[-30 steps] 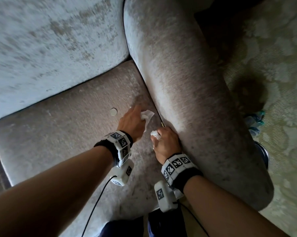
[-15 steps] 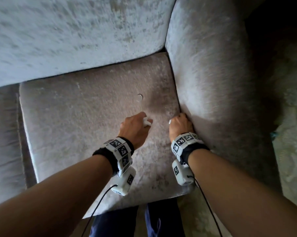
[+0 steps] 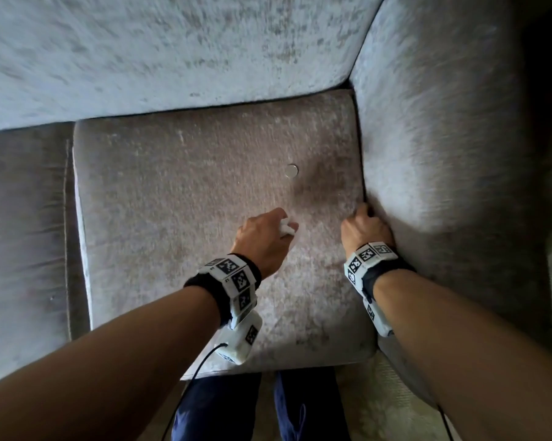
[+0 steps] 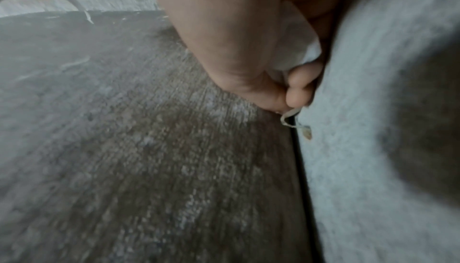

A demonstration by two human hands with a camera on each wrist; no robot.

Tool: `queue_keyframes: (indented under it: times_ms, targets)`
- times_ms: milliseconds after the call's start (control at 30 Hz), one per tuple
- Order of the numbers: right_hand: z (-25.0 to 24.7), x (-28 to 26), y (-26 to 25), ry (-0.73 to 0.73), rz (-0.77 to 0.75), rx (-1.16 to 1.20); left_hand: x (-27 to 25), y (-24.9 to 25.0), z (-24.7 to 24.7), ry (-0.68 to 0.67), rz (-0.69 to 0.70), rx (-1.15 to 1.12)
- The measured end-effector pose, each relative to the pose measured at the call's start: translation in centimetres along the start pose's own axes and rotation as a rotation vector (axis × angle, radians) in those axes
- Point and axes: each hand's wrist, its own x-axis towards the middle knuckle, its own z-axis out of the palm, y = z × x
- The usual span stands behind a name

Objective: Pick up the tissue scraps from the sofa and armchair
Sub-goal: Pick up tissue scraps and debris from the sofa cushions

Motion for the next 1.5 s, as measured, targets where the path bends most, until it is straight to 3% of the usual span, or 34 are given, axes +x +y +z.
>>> queue_keyframes:
  times_ms: [533, 967, 1167, 1500]
  targets:
    - [-0.4, -0.3, -0.1, 0.041, 0.005, -0.023, 0.7, -0.9, 0.1, 0.051, 0.010, -0.043]
    - [-10.2, -2.5, -3.0, 0.177, -0.083, 0.421, 0.6, -0.7, -8.4, 0.237, 0.009, 0.040]
    - [-13.5, -5.1, -0.9, 0.285, -0.102, 0.422, 0.6, 0.0, -12.7, 0.338, 0.010, 0.086]
    - [-17.4, -7.0, 2.1, 0.357, -0.049, 0.467, 1.3, 3.9, -14.1, 0.345, 0.093, 0.124]
